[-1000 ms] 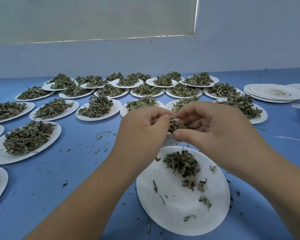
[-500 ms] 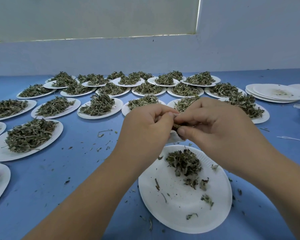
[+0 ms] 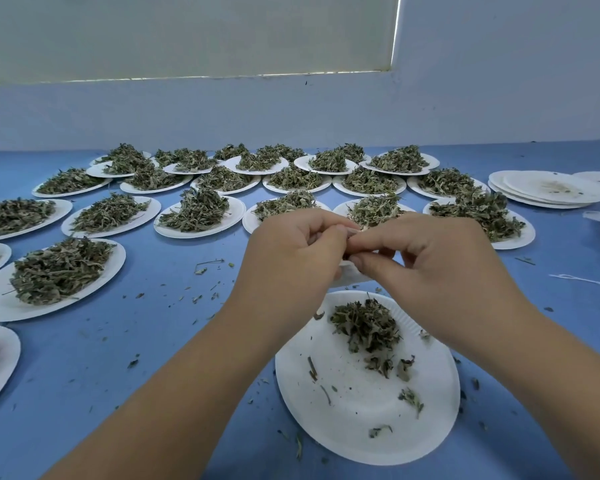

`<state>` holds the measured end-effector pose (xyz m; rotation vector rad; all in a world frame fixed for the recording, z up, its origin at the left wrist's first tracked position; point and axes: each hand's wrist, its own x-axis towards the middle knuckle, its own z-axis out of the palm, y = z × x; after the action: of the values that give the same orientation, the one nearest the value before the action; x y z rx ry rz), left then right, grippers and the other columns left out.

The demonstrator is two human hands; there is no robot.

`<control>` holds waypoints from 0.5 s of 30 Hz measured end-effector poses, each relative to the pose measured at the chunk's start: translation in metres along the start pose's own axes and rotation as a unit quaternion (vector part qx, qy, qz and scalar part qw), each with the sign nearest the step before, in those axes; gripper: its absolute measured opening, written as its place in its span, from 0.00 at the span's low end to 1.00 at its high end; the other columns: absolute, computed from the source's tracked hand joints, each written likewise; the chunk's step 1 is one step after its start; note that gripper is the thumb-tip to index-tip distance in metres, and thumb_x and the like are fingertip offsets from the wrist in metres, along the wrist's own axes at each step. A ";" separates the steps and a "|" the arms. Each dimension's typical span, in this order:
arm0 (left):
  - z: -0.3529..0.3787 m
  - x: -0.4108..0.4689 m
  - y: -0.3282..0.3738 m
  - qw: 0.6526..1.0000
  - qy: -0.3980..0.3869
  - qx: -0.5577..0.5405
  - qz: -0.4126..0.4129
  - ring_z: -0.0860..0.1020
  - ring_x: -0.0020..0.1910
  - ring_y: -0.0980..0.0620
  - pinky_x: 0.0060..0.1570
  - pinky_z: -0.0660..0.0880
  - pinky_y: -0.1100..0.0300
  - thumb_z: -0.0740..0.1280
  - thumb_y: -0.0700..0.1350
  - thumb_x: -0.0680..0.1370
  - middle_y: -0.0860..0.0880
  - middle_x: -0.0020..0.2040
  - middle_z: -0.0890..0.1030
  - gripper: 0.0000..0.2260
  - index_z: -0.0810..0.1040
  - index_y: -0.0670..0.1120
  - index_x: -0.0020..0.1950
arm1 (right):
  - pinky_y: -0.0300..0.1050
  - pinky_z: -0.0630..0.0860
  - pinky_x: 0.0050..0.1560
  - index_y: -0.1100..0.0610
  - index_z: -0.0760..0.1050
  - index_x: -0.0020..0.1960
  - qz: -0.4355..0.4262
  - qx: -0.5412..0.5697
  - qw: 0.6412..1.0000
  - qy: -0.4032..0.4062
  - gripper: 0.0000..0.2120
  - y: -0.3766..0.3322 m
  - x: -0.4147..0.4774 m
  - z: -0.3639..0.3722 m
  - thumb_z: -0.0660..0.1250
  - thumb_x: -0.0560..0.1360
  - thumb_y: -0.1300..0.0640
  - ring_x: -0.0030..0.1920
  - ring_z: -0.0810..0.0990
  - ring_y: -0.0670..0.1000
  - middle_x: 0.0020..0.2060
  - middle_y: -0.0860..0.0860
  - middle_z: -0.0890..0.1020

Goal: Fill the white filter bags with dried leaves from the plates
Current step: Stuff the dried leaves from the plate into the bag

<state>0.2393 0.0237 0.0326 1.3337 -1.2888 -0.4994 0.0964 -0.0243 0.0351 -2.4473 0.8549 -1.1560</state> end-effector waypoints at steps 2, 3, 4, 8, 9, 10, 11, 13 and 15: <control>0.000 0.000 0.001 1.000 -0.004 -0.007 -0.004 0.78 0.28 0.59 0.27 0.74 0.71 0.65 0.38 0.78 0.54 0.28 0.80 0.12 0.85 0.50 0.42 | 0.25 0.66 0.39 0.39 0.81 0.41 0.026 0.030 0.999 0.006 0.11 0.002 0.001 0.000 0.73 0.69 0.56 0.38 0.75 0.37 0.33 0.36 0.79; 0.000 -0.001 0.002 1.000 -0.005 -0.011 -0.004 0.78 0.27 0.60 0.27 0.73 0.72 0.65 0.38 0.78 0.54 0.28 0.81 0.12 0.85 0.50 0.42 | 0.26 0.66 0.38 0.39 0.80 0.39 0.038 0.038 0.998 0.013 0.10 0.002 0.002 0.001 0.74 0.67 0.55 0.38 0.74 0.37 0.34 0.35 0.78; 0.000 -0.001 0.002 1.000 -0.006 -0.013 -0.003 0.78 0.27 0.62 0.27 0.72 0.73 0.65 0.38 0.78 0.54 0.29 0.82 0.12 0.85 0.50 0.42 | 0.26 0.65 0.37 0.40 0.79 0.38 0.051 0.045 0.997 0.024 0.09 0.002 0.002 0.002 0.74 0.66 0.54 0.37 0.73 0.37 0.34 0.34 0.77; 0.001 -0.002 0.006 1.000 -0.009 -0.022 0.002 0.76 0.25 0.63 0.25 0.70 0.74 0.65 0.37 0.78 0.55 0.30 0.82 0.12 0.85 0.50 0.41 | 0.28 0.68 0.34 0.46 0.76 0.43 0.140 0.084 0.987 0.012 0.14 0.010 0.010 0.001 0.76 0.60 0.48 0.33 0.71 0.39 0.37 0.40 0.75; 0.001 -0.002 0.007 1.000 -0.014 -0.027 0.002 0.76 0.24 0.63 0.25 0.70 0.74 0.65 0.36 0.78 0.56 0.29 0.81 0.13 0.84 0.49 0.40 | 0.30 0.70 0.35 0.46 0.77 0.45 0.170 0.112 0.979 -0.025 0.15 0.012 0.012 0.000 0.76 0.60 0.48 0.34 0.72 0.39 0.39 0.43 0.77; 0.000 -0.002 0.008 0.999 -0.018 -0.032 0.000 0.77 0.24 0.63 0.25 0.69 0.75 0.65 0.36 0.78 0.57 0.28 0.80 0.13 0.84 0.49 0.40 | 0.33 0.73 0.37 0.47 0.78 0.47 0.196 0.146 0.967 -0.069 0.16 0.014 0.016 -0.002 0.77 0.62 0.48 0.36 0.76 0.42 0.41 0.47 0.79; -0.001 -0.002 0.008 0.999 -0.021 -0.033 -0.001 0.76 0.24 0.63 0.25 0.69 0.75 0.65 0.36 0.78 0.57 0.27 0.80 0.13 0.84 0.49 0.40 | 0.36 0.76 0.38 0.47 0.79 0.48 0.215 0.178 0.954 -0.113 0.15 0.015 0.019 -0.003 0.77 0.63 0.50 0.37 0.78 0.44 0.44 0.49 0.81; -0.002 -0.002 0.007 0.999 -0.020 -0.026 -0.001 0.74 0.24 0.62 0.24 0.69 0.74 0.66 0.37 0.78 0.55 0.26 0.78 0.12 0.84 0.49 0.40 | 0.39 0.78 0.38 0.50 0.81 0.50 0.232 0.218 0.932 -0.177 0.13 0.015 0.024 -0.004 0.75 0.67 0.56 0.37 0.80 0.46 0.46 0.53 0.83; -0.002 0.000 0.005 1.000 -0.021 -0.011 0.003 0.73 0.25 0.57 0.25 0.69 0.72 0.66 0.39 0.78 0.48 0.28 0.79 0.11 0.84 0.50 0.40 | 0.40 0.79 0.37 0.52 0.81 0.50 0.235 0.214 0.926 -0.205 0.11 0.013 0.029 -0.001 0.71 0.69 0.61 0.36 0.82 0.47 0.43 0.55 0.84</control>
<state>0.2395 0.0261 0.0375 1.3074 -1.3172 -0.5384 0.1052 -0.0523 0.0463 -1.8787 0.8753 -0.5522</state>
